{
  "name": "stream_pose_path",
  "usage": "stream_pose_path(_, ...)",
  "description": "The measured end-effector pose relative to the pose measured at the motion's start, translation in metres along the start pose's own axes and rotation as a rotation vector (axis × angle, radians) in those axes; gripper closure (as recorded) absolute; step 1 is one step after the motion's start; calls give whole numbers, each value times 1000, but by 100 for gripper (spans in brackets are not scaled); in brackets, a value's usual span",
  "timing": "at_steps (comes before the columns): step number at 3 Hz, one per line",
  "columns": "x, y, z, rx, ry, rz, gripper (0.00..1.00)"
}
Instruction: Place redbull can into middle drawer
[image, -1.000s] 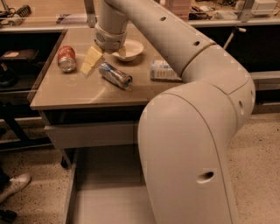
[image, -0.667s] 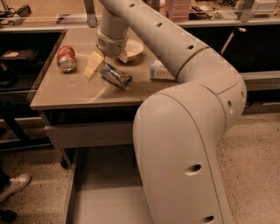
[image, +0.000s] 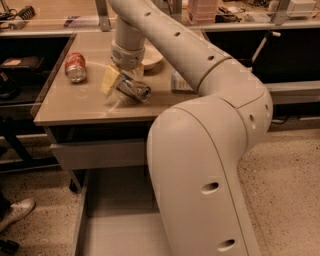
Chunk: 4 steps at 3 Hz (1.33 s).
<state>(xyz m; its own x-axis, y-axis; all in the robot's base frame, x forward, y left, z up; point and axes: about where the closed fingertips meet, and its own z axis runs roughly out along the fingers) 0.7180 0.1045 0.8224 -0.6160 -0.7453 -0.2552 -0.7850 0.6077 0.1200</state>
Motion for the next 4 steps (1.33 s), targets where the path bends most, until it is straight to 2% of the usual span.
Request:
stream_pose_path(3,0,0,0,0,0,0,89)
stream_pose_path(4,-3,1,1,5,-15,-13,100)
